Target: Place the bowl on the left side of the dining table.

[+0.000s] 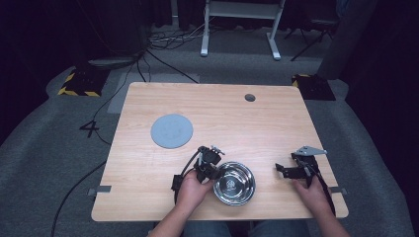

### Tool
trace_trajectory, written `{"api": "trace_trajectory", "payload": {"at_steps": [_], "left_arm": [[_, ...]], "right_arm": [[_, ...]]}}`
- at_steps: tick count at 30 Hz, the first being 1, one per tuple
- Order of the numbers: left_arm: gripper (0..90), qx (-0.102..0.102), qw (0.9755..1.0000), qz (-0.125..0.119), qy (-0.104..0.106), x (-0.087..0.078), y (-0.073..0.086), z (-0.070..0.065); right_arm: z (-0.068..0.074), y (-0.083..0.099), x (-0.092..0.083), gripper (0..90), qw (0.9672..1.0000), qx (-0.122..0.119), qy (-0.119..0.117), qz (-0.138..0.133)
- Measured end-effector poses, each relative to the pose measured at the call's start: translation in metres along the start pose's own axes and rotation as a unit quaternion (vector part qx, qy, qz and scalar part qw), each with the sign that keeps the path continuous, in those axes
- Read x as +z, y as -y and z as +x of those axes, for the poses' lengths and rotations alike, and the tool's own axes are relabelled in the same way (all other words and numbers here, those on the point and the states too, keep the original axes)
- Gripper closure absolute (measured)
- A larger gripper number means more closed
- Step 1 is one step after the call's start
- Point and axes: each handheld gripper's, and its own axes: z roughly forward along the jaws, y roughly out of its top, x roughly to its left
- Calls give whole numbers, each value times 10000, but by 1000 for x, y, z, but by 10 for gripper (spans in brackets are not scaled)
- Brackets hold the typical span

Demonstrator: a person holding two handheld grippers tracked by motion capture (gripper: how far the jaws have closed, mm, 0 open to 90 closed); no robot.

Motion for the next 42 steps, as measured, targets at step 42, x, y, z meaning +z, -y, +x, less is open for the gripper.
{"api": "trace_trajectory", "payload": {"at_steps": [42], "left_arm": [[859,-1375,9808,-1100,-834,-106,60,70]], "right_arm": [[-1,1,0,124,10000,-14,30,3]]}}
